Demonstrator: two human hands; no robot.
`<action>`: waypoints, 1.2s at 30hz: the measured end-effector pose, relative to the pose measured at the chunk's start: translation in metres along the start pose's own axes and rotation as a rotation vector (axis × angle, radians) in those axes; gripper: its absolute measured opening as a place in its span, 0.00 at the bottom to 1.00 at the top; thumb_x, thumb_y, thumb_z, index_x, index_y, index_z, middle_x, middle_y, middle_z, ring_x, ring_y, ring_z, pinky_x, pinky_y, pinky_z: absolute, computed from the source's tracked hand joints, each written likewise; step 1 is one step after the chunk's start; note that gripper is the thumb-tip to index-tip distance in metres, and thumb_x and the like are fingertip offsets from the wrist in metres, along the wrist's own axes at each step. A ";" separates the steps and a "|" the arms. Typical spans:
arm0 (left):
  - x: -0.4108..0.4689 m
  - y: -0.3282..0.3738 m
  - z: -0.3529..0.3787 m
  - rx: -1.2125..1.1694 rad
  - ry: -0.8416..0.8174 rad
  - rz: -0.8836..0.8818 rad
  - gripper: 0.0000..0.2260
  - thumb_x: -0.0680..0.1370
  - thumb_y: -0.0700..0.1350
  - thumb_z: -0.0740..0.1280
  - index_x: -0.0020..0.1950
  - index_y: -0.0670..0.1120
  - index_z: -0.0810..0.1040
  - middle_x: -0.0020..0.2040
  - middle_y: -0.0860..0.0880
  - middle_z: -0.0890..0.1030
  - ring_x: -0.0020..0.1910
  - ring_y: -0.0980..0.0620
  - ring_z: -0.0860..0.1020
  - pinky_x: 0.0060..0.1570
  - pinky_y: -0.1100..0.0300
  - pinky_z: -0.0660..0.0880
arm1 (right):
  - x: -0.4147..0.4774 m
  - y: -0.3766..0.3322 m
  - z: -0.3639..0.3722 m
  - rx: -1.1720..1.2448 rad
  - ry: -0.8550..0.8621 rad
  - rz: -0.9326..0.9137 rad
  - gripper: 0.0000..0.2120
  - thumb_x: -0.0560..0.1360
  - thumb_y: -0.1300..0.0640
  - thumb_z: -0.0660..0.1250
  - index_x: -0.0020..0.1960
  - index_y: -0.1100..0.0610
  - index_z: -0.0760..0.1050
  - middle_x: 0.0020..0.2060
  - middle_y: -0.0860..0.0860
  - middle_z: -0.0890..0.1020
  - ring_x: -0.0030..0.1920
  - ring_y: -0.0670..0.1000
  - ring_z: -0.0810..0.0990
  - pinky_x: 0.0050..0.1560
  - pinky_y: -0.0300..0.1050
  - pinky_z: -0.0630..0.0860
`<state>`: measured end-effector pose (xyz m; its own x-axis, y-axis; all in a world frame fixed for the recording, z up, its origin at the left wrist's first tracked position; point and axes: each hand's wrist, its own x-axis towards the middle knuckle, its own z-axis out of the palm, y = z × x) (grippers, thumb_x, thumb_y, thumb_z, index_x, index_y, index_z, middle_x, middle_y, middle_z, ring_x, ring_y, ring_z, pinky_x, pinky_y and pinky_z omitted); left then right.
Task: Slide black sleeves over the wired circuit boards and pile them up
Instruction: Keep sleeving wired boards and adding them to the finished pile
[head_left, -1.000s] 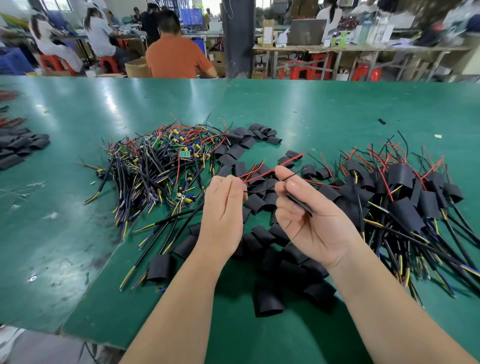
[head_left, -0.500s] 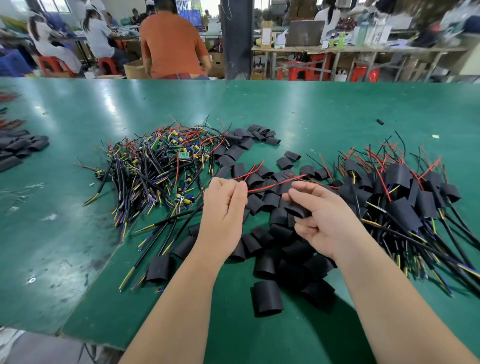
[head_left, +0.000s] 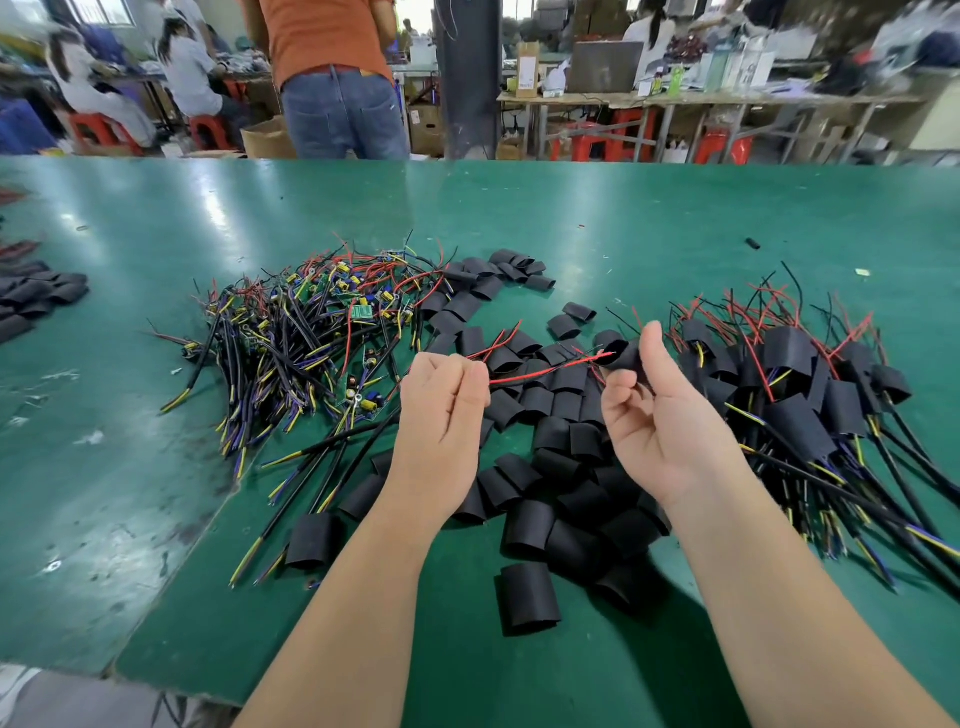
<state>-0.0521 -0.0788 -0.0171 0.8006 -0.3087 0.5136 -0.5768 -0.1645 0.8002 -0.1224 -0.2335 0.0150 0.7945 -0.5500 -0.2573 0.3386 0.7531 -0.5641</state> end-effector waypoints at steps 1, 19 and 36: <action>0.000 0.001 0.000 -0.002 -0.005 0.004 0.15 0.81 0.47 0.54 0.38 0.43 0.71 0.40 0.52 0.67 0.44 0.47 0.69 0.48 0.59 0.66 | 0.000 0.000 0.000 0.006 0.004 0.004 0.10 0.69 0.55 0.73 0.42 0.61 0.76 0.28 0.50 0.75 0.26 0.45 0.72 0.28 0.32 0.73; -0.005 0.000 0.005 0.279 -0.094 0.140 0.14 0.80 0.53 0.51 0.40 0.49 0.69 0.44 0.48 0.72 0.47 0.51 0.67 0.51 0.59 0.59 | -0.005 0.027 0.002 -0.246 -0.237 0.099 0.08 0.75 0.70 0.62 0.46 0.58 0.70 0.44 0.57 0.85 0.26 0.44 0.70 0.26 0.32 0.67; -0.004 -0.007 0.002 0.181 -0.122 -0.098 0.14 0.76 0.41 0.70 0.60 0.48 0.78 0.44 0.60 0.80 0.45 0.69 0.76 0.48 0.76 0.70 | 0.005 0.007 0.001 -0.107 -0.306 -0.034 0.13 0.79 0.70 0.57 0.55 0.58 0.76 0.47 0.53 0.86 0.31 0.42 0.76 0.31 0.31 0.72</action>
<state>-0.0516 -0.0779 -0.0254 0.8349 -0.3920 0.3863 -0.5259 -0.3612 0.7701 -0.1154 -0.2311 0.0105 0.9039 -0.4278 0.0018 0.3257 0.6853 -0.6514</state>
